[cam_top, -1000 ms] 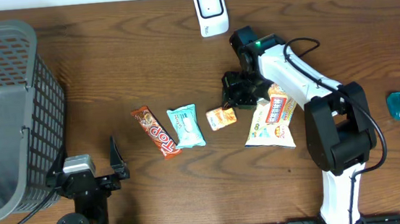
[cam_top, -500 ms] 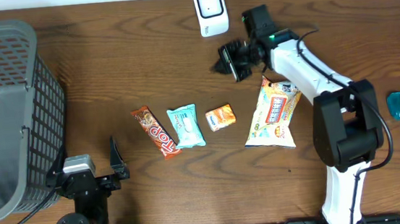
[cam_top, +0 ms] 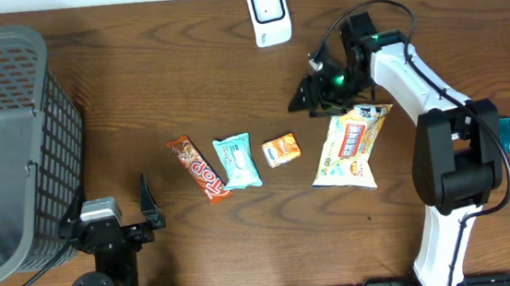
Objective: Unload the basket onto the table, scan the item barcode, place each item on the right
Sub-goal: 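Grasp the orange Kleenex pack with the right gripper and lift it, then carry the orange pack up to the white scanner face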
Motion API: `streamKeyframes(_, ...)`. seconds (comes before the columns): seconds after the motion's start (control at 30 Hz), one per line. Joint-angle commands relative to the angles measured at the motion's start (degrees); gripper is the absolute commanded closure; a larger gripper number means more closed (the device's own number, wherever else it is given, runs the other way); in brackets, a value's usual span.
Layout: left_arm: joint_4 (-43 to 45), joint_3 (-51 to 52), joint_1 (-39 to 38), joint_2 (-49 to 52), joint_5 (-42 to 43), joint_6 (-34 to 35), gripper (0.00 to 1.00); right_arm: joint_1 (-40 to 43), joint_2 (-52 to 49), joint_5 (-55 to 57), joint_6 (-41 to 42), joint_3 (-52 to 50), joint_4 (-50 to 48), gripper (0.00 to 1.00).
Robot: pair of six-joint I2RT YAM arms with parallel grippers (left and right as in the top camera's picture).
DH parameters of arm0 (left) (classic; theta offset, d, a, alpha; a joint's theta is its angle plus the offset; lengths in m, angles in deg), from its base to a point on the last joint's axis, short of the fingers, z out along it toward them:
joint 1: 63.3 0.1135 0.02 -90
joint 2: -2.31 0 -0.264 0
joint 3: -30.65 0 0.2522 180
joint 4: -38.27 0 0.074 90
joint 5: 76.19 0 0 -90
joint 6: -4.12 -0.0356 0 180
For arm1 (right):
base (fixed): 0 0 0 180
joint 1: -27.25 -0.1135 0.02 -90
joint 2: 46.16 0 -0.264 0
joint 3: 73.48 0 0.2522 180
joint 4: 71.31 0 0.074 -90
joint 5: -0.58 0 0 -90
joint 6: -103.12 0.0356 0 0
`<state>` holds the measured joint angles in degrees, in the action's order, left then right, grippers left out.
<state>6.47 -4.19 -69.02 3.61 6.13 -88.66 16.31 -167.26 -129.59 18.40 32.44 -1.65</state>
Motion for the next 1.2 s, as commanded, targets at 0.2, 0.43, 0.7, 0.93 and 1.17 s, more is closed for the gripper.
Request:
streamKeyframes(0.2, 0.02, 0.02, 0.28, 0.02, -0.28, 0.31, 0.02, -8.2, 0.96, 10.71, -13.81, -3.98, -2.6, 0.31)
streamKeyframes(0.43, 0.04, 0.02, 0.28, 0.02, -0.28, 0.33, 0.02, -10.38, 0.96, 10.71, -17.79, -9.99, -7.17, 0.42)
streamKeyframes(0.7, 0.04, 0.02, 0.28, 0.02, -0.28, 0.31, 0.02, -9.62, 0.96, 9.57, -17.79, -14.88, -11.91, 0.55)
streamKeyframes(0.93, 0.04, 0.02, 0.28, 0.02, -0.28, 0.31, 0.02, -9.62, 0.98, 6.99, -16.41, -15.17, -12.41, 0.99)
streamKeyframes(1.17, 0.02, 0.02, 0.28, 0.02, -0.28, 0.31, 0.02, -7.48, 1.33, 0.81, -0.57, -7.8, -2.08, 0.99)
